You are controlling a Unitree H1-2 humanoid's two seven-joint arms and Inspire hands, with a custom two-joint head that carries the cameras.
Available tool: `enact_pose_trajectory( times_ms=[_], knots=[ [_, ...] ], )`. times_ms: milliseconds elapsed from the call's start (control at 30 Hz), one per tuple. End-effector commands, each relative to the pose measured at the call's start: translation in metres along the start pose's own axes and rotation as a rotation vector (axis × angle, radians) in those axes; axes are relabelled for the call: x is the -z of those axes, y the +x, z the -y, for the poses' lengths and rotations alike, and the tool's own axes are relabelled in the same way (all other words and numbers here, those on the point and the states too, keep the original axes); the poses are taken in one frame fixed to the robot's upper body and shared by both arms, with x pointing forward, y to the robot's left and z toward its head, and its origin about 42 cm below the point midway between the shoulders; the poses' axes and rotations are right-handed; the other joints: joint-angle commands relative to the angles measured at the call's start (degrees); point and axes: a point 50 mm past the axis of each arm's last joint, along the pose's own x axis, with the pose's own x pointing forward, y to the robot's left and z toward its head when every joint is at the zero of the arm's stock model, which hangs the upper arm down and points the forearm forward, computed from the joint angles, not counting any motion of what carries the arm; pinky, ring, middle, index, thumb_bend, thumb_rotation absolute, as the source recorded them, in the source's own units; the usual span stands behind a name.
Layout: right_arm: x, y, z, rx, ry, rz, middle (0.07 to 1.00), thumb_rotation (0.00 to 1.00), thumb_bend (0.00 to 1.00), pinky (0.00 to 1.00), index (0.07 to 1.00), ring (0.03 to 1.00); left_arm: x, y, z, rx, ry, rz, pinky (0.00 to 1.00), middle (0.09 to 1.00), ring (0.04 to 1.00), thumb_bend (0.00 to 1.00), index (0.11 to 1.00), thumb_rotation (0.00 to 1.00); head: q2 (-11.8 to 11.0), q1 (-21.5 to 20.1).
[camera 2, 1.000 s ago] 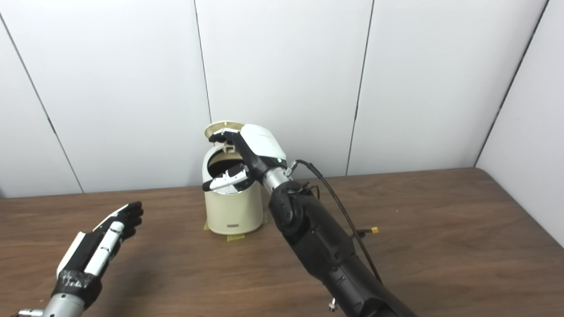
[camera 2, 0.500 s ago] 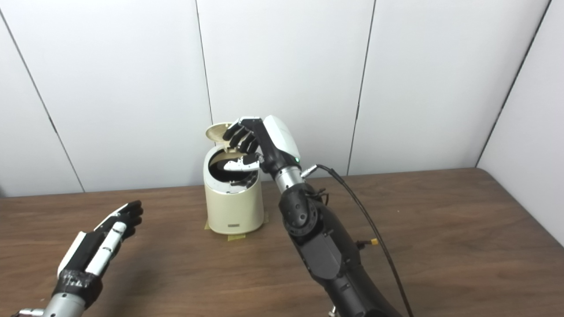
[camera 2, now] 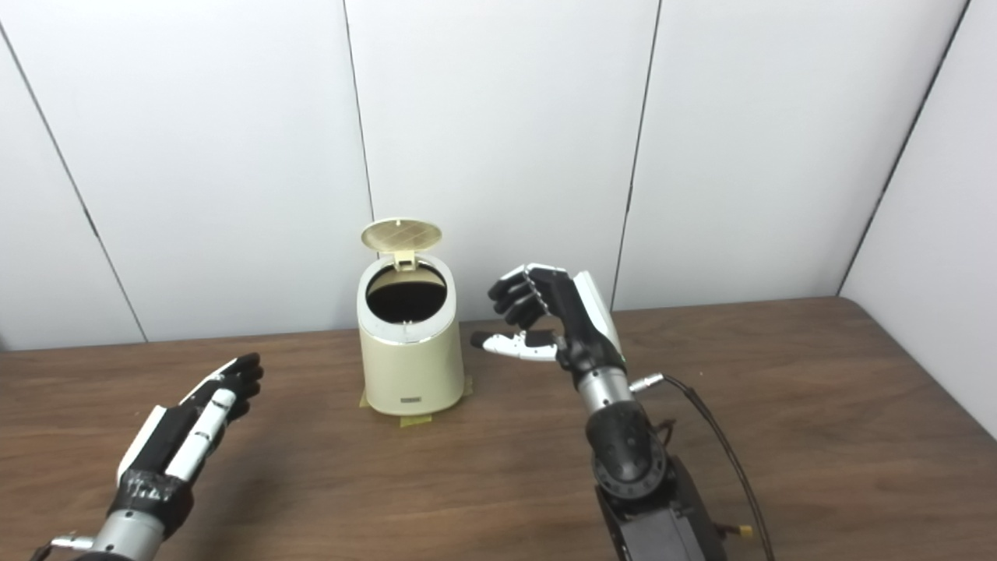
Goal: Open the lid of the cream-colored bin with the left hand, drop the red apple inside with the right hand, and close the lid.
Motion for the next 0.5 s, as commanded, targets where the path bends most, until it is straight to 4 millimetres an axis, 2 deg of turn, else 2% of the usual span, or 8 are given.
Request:
enact_pose_trajectory(
  times_ms=[0,67,100,167,233,267,367,467],
  knots=[
    [-0.019,0.003,0.008,0.044,0.078,0.048,0.492,0.0,0.51,0.4,0.54,0.412,-0.029,0.023,-0.004,0.003,0.017,0.114,0.93,0.912,0.91,0.47,0.939,0.81,0.0,-0.1],
    [-0.011,-0.007,0.012,0.037,0.141,0.007,0.509,0.0,0.51,0.45,0.544,0.419,-0.035,0.039,-0.005,0.013,0.019,0.125,0.91,0.925,0.913,0.47,0.969,0.81,-0.1,-0.2],
    [-0.006,-0.013,0.013,0.022,0.177,-0.011,0.597,0.08,0.5,0.5,0.521,0.522,-0.039,0.047,-0.006,0.016,0.028,0.13,0.91,0.926,0.913,0.48,0.972,0.81,-0.1,-0.2],
    [0.002,-0.023,0.015,-0.007,0.231,-0.035,0.744,0.34,0.62,0.62,0.73,0.691,-0.048,0.063,-0.006,0.02,0.036,0.144,0.91,0.929,0.917,0.49,0.972,0.82,-0.3,-0.2],
    [0.007,-0.031,0.014,-0.02,0.211,-0.041,0.8,0.42,0.67,0.67,0.793,0.753,-0.057,0.078,-0.004,0.035,0.037,0.162,0.9,0.929,0.919,0.49,0.968,0.82,-0.3,-0.2],
    [0.009,-0.035,0.012,-0.025,0.184,-0.044,0.835,0.47,0.68,0.73,0.831,0.802,-0.062,0.087,-0.002,0.047,0.034,0.17,0.92,0.938,0.931,0.5,0.973,0.82,-0.3,-0.1],
    [0.014,-0.043,0.006,-0.029,0.153,-0.06,0.881,0.58,0.71,0.8,0.879,0.86,-0.074,0.108,0.005,0.071,0.029,0.176,0.92,0.94,0.936,0.51,0.968,0.81,-0.4,-0.1],
    [0.019,-0.049,0.0,-0.023,0.135,-0.078,0.92,0.67,0.73,0.79,0.912,0.894,-0.088,0.131,0.014,0.101,0.027,0.174,0.93,0.953,0.948,0.52,0.969,0.81,-0.5,-0.1]
  ],
)
